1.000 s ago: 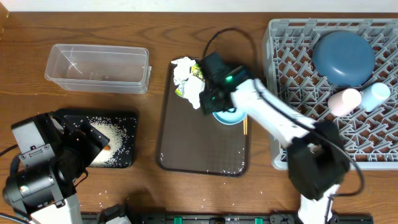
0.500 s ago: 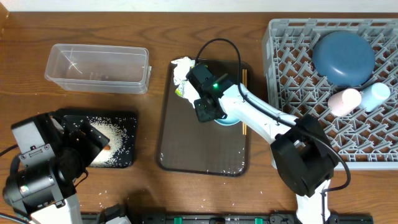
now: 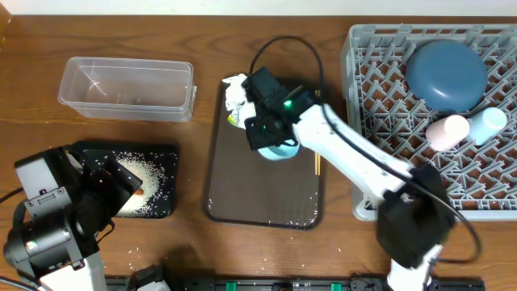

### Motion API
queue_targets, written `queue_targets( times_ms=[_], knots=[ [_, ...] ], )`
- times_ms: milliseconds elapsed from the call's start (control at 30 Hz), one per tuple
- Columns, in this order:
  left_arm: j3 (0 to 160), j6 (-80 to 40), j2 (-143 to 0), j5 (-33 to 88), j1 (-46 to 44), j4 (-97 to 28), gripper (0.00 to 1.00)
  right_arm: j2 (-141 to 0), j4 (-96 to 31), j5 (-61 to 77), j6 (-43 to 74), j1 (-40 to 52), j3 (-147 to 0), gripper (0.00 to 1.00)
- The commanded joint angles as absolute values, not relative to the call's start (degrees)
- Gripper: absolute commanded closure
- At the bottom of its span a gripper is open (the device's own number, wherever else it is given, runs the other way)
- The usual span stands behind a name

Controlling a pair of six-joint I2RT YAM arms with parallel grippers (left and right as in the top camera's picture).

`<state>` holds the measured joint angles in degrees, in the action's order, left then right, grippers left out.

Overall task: Sort waste into correct bins and load items into the dishwasher rack
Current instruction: 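Grasp the light-blue cup with the right gripper and lift it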

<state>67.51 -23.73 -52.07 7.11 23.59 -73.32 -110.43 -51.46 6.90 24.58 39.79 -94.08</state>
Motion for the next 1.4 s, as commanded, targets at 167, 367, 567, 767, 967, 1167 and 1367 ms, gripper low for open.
queue_targets(
  times_ms=[167,367,567,767,967,1167,1367],
  knots=[
    [67.4,-23.2,-52.1,6.4,23.8,-73.5,0.03,-90.8,-59.8,7.9,24.6,31.2,-97.2,0.99],
    [67.4,-23.2,-52.1,6.4,23.8,-73.5,0.03,-84.3,-70.9,8.2,22.2,19.5,-97.1,0.99],
    [67.4,-23.2,-52.1,6.4,23.8,-73.5,0.03,-83.1,-76.1,19.0,12.5,6.5,-95.2,0.99],
    [67.4,-23.2,-52.1,6.4,23.8,-73.5,0.03,-83.1,-74.8,33.2,5.5,-6.5,-91.0,0.99],
    [67.4,-23.2,-52.1,6.4,23.8,-73.5,0.04,-83.2,-72.6,52.0,-3.9,-18.3,-82.8,0.99],
    [67.4,-23.2,-52.1,6.4,23.8,-73.5,0.03,-83.3,-69.8,55.4,-5.5,-28.2,-74.1,0.99],
    [67.4,-23.2,-52.1,6.4,23.8,-73.5,0.03,-83.3,-67.7,67.1,-11.4,-40.7,-69.2,0.99]
  ],
)
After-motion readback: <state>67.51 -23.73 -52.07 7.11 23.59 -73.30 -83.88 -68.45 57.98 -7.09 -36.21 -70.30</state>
